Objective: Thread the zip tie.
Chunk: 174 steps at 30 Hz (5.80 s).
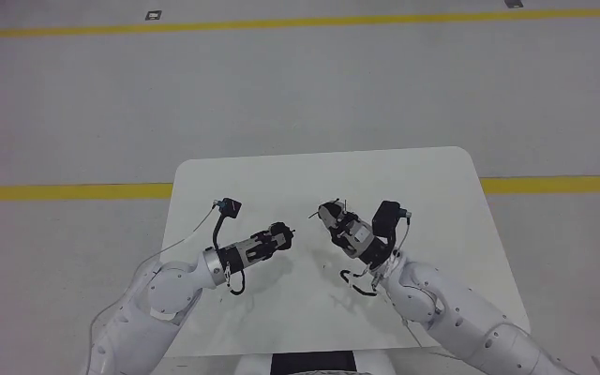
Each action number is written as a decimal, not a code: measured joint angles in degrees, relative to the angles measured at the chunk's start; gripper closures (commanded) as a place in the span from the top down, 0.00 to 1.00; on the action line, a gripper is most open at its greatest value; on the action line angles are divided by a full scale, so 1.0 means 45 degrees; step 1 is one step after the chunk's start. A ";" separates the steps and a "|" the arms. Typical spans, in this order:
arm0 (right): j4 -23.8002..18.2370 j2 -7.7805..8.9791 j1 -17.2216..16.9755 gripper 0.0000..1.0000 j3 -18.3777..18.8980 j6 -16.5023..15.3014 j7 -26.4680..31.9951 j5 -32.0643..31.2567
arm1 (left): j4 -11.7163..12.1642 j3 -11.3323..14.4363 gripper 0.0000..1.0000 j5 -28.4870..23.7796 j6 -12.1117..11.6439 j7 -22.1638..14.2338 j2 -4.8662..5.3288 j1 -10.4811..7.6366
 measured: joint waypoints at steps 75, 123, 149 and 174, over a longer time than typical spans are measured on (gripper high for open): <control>0.0343 -0.1872 -0.1623 0.00 0.1161 -0.0196 0.1251 -0.1090 | 0.0000 0.0000 0.00 0.0000 0.0000 0.0000 0.0000 0.0000; 0.0271 -0.2540 -0.2203 0.00 0.2126 -0.0609 0.1846 -0.1908 | 0.0000 0.0000 0.00 0.0000 0.0000 0.0000 0.0000 0.0000; 0.0470 -0.2886 -0.2209 0.00 0.2264 -0.0914 0.2082 -0.1985 | 0.0008 0.0125 0.00 0.0070 0.0102 0.0172 -0.0018 -0.0052; 0.0472 -0.2960 -0.2231 0.00 0.2205 -0.0911 0.1829 -0.1644 | 0.0037 0.0256 0.00 -0.0238 0.0002 0.0189 0.0079 -0.0102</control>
